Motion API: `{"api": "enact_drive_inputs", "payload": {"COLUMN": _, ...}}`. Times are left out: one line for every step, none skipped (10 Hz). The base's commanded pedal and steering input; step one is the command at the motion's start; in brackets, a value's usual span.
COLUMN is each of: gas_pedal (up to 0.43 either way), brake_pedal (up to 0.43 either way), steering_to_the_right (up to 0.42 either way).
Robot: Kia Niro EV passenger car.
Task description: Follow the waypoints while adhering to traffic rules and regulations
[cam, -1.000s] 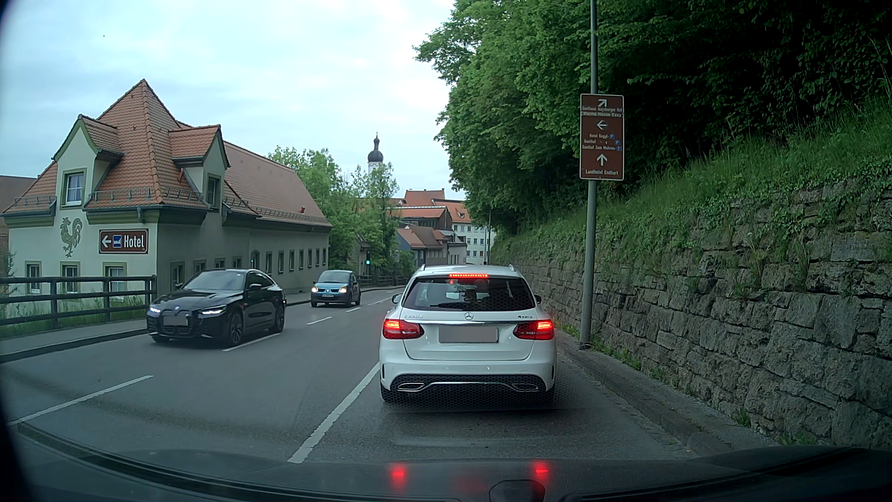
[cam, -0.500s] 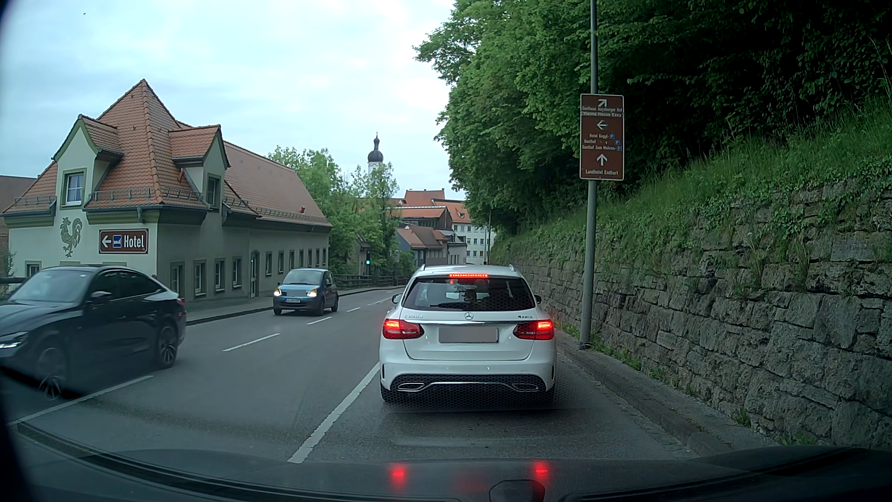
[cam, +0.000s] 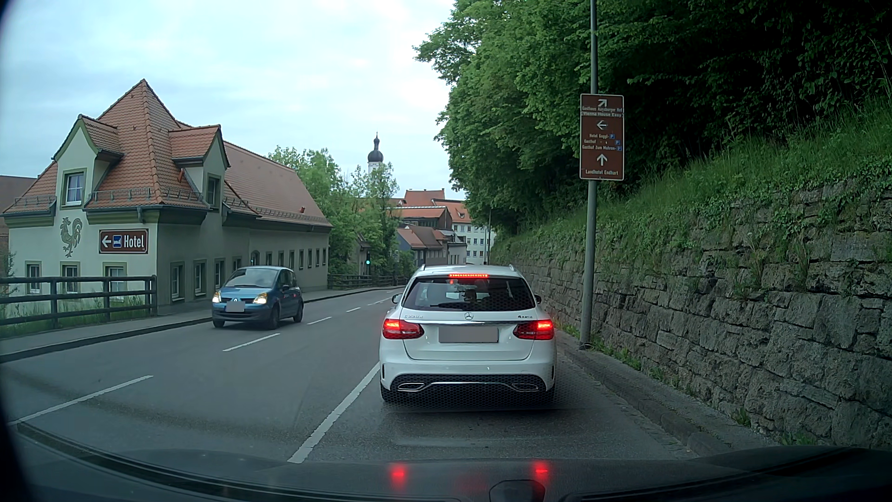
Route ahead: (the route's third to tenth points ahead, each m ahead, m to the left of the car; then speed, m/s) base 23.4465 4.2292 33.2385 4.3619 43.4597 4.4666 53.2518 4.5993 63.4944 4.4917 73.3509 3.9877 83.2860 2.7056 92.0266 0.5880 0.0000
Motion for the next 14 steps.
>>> {"api": "enact_drive_inputs", "payload": {"gas_pedal": 0.000, "brake_pedal": 0.226, "steering_to_the_right": -0.009}}
{"api": "enact_drive_inputs", "payload": {"gas_pedal": 0.000, "brake_pedal": 0.226, "steering_to_the_right": -0.009}}
{"api": "enact_drive_inputs", "payload": {"gas_pedal": 0.000, "brake_pedal": 0.232, "steering_to_the_right": -0.009}}
{"api": "enact_drive_inputs", "payload": {"gas_pedal": 0.000, "brake_pedal": 0.226, "steering_to_the_right": -0.009}}
{"api": "enact_drive_inputs", "payload": {"gas_pedal": 0.000, "brake_pedal": 0.232, "steering_to_the_right": -0.009}}
{"api": "enact_drive_inputs", "payload": {"gas_pedal": 0.000, "brake_pedal": 0.232, "steering_to_the_right": -0.009}}
{"api": "enact_drive_inputs", "payload": {"gas_pedal": 0.000, "brake_pedal": 0.226, "steering_to_the_right": -0.009}}
{"api": "enact_drive_inputs", "payload": {"gas_pedal": 0.000, "brake_pedal": 0.226, "steering_to_the_right": -0.009}}
{"api": "enact_drive_inputs", "payload": {"gas_pedal": 0.000, "brake_pedal": 0.232, "steering_to_the_right": -0.009}}
{"api": "enact_drive_inputs", "payload": {"gas_pedal": 0.000, "brake_pedal": 0.232, "steering_to_the_right": -0.009}}
{"api": "enact_drive_inputs", "payload": {"gas_pedal": 0.000, "brake_pedal": 0.232, "steering_to_the_right": -0.009}}
{"api": "enact_drive_inputs", "payload": {"gas_pedal": 0.000, "brake_pedal": 0.232, "steering_to_the_right": -0.009}}
{"api": "enact_drive_inputs", "payload": {"gas_pedal": 0.000, "brake_pedal": 0.232, "steering_to_the_right": -0.009}}
{"api": "enact_drive_inputs", "payload": {"gas_pedal": 0.000, "brake_pedal": 0.226, "steering_to_the_right": -0.009}}
